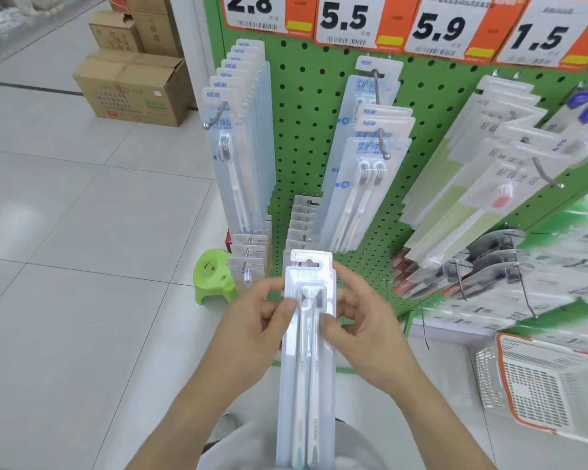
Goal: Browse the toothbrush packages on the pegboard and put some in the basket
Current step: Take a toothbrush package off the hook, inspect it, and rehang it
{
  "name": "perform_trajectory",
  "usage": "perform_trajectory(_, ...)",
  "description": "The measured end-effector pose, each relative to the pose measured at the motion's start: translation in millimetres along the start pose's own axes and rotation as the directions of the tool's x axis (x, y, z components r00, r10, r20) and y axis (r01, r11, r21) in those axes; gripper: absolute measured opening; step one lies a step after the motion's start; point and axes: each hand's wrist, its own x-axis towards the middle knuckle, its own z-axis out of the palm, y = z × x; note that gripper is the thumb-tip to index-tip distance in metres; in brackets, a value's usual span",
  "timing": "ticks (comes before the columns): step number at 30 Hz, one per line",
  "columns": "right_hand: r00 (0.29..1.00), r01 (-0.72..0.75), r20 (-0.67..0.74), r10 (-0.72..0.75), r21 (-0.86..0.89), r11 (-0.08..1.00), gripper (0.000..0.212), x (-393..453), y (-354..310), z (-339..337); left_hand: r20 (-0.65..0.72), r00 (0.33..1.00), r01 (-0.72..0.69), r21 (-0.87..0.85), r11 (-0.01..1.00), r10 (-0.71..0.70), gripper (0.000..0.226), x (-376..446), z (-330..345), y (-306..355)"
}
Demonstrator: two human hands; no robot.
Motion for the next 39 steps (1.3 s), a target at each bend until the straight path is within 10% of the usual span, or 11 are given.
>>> perform_trajectory(10,0.998,-0.045,-0.033,0.045,-0.014,0.999,0.059,-1,9,-6,0.046,0.998,0.053,-0.006,0.999,-0.052,0.041,-17,9,-2)
perform_trajectory(21,0.995,-0.099,0.024,0.096,0.154,0.983,0.017,-3,10,-5,0.079,0.97,0.236,-0.119,0.964,-0.228,0.012,-27,-5,-15)
perform_trajectory(39,0.988,-0.136,0.089,0.123,0.172,0.976,0.022,-9,6,-7,0.096,0.966,0.249,-0.097,0.964,-0.24,0.02,-37,0,-27)
